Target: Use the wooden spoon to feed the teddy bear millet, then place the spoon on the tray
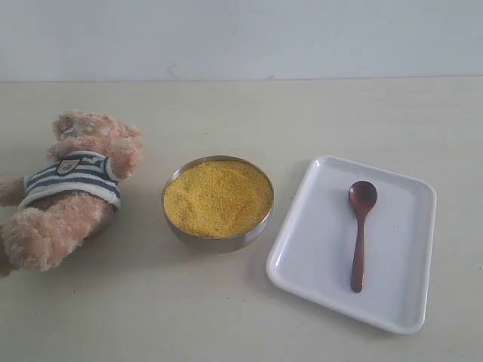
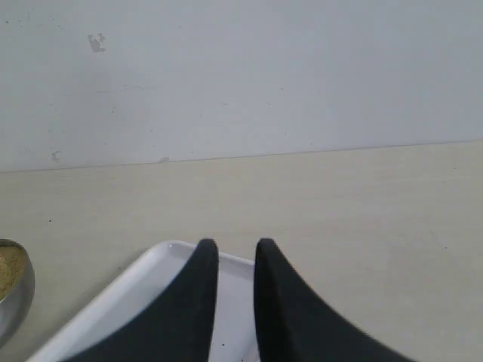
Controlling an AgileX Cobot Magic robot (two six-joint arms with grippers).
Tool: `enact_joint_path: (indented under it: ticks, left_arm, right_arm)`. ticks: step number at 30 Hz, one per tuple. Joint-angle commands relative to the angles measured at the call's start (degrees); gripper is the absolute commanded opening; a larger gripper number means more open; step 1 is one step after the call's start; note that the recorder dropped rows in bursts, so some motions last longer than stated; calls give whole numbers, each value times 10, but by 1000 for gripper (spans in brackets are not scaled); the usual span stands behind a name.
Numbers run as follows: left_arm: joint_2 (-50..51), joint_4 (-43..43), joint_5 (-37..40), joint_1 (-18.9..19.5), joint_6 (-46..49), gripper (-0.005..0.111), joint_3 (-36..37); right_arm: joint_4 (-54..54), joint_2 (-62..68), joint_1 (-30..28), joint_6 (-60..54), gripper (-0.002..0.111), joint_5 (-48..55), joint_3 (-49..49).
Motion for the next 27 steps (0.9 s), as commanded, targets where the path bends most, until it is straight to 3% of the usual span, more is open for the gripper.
enact_joint_path:
  ticks: [1,19,21,24,27]
  left_arm:
    - [-1,0,1,1,2,4,1]
    - [-1,0,1,1,2,4,1]
    - [-1,0,1,1,2,4,1]
    - [-1,0,1,1,2,4,1]
    - [-1,0,1,1,2,4,1]
  right_arm:
    - [-3,0,-1,-1,18,-4,-1]
    - [-1,0,-1,4,18,-13,-1]
    - [49,0,-1,69,18,-71,-1]
    - [154,0,-1,270,18,-210,-1]
    - [173,0,-1,315,18,-304,-1]
